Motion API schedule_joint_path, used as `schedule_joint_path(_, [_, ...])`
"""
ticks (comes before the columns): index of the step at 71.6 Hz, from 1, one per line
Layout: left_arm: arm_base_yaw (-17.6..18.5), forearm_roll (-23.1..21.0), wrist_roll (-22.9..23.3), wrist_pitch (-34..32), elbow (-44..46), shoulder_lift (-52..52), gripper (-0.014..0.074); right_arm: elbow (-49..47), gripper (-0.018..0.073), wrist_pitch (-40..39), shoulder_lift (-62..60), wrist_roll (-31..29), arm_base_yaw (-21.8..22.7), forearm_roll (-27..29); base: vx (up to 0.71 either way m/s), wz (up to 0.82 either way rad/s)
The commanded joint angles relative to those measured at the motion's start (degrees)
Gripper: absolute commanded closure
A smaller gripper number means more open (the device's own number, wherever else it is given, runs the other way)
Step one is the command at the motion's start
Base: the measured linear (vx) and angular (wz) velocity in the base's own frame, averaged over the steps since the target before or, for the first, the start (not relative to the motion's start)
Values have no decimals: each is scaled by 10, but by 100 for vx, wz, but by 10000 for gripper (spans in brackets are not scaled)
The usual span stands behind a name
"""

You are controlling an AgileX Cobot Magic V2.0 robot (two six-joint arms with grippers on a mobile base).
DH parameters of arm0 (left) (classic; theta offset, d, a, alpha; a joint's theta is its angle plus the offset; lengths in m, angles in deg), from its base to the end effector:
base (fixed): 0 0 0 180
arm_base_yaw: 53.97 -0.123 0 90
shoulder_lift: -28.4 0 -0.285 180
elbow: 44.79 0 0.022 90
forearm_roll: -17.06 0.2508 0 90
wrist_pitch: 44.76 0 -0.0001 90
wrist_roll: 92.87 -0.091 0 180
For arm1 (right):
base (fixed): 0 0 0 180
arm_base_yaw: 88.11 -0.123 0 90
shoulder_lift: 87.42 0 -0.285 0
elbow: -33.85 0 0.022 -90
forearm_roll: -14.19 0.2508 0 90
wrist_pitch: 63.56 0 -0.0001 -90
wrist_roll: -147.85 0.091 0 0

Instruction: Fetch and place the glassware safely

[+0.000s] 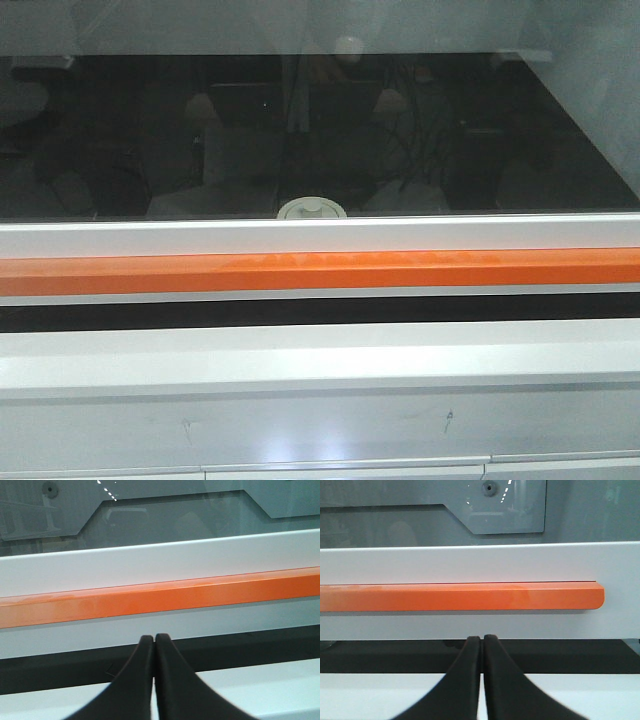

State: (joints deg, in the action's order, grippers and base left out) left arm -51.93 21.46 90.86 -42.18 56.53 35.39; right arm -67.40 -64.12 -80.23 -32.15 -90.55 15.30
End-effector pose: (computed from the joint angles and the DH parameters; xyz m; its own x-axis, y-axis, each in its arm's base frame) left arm 0.0565 -0.0017 0.2012 0.0310 0.0105 -0.9995 0.0318 0.9994 0.0115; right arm 0.0565 0.0024 0.2056 0.0796 0.0228 -0.9966 -0.0439 0.9988 0.0193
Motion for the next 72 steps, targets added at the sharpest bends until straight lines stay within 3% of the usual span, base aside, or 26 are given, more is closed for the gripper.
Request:
schedule_joint_path(1, [0, -5, 4, -45, -17, -5, 603, 11, 567, -40, -6, 0, 4, -2, 0, 0])
schedule_joint_path(72, [0, -5, 4, -45, -17, -5, 603, 10, 567, -53, -6, 0, 4, -2, 0, 0])
